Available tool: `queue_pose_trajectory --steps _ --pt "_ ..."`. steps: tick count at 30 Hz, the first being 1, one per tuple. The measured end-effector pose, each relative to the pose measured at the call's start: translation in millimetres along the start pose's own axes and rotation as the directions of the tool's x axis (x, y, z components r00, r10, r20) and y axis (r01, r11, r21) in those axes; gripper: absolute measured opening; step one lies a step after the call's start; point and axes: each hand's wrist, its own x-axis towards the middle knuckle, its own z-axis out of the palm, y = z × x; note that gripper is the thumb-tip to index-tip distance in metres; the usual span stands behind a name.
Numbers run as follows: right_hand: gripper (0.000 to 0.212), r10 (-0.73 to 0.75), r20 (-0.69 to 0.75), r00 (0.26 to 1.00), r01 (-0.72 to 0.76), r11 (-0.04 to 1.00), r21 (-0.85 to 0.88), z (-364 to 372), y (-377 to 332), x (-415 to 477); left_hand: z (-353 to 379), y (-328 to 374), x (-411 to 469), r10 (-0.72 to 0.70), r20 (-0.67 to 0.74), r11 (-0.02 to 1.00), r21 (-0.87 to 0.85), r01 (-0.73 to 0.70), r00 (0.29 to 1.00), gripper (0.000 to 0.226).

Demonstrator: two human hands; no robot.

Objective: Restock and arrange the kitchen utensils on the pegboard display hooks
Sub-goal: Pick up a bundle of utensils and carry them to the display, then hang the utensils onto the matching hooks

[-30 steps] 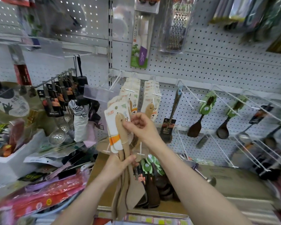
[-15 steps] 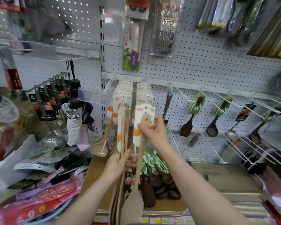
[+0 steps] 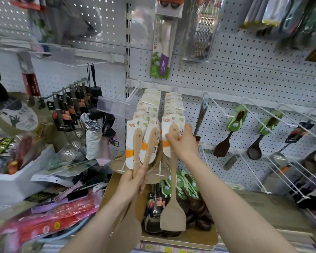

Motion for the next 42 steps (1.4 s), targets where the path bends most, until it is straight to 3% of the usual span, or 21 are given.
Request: queue_pose_trajectory --steps 5,12,20,25,28,30,33,36,42 --pt "0.053 -0.038 -0.098 0.994 0.037 0.999 -0.008 8 13 0 5 -2 8 -0.004 -0.004 1.0 -0.005 0.004 1.0 0.04" --pt "0.053 -0.025 -0.115 0.993 0.021 0.999 -0.036 21 21 29 14 -3 23 -0.056 -0.028 0.99 -0.134 0.051 0.998 0.028" --pt "0.048 0.002 -0.132 0.991 -0.003 1.0 -0.01 32 19 60 8 -4 31 -0.047 0.028 0.997 -0.065 0.049 0.999 0.032" --pt "0.058 0.005 -0.159 0.987 0.001 0.999 0.038 30 24 51 10 -3 26 -0.057 0.023 0.998 -0.036 0.058 0.998 0.023" --pt "0.037 -0.04 -0.268 0.962 0.059 0.996 0.062 25 24 35 13 1 23 -0.068 0.032 0.997 -0.043 0.069 0.997 0.016" --pt "0.014 -0.047 -0.209 0.977 0.091 0.974 0.206 22 20 20 15 2 23 -0.067 0.039 0.996 -0.062 0.069 0.997 0.017" --pt "0.035 -0.056 -0.068 0.996 0.079 0.91 0.406 19 12 -3 19 0 20 -0.057 0.044 0.994 -0.092 0.061 0.997 0.021" --pt "0.026 -0.087 -0.02 0.996 0.084 0.839 0.537 15 5 -17 20 -2 18 -0.032 0.064 0.992 -0.122 0.039 0.997 0.022" --pt "0.011 0.001 0.291 0.957 -0.229 0.622 0.749 1 5 -28 22 -3 12 0.014 0.094 0.994 -0.107 -0.004 0.995 0.023"
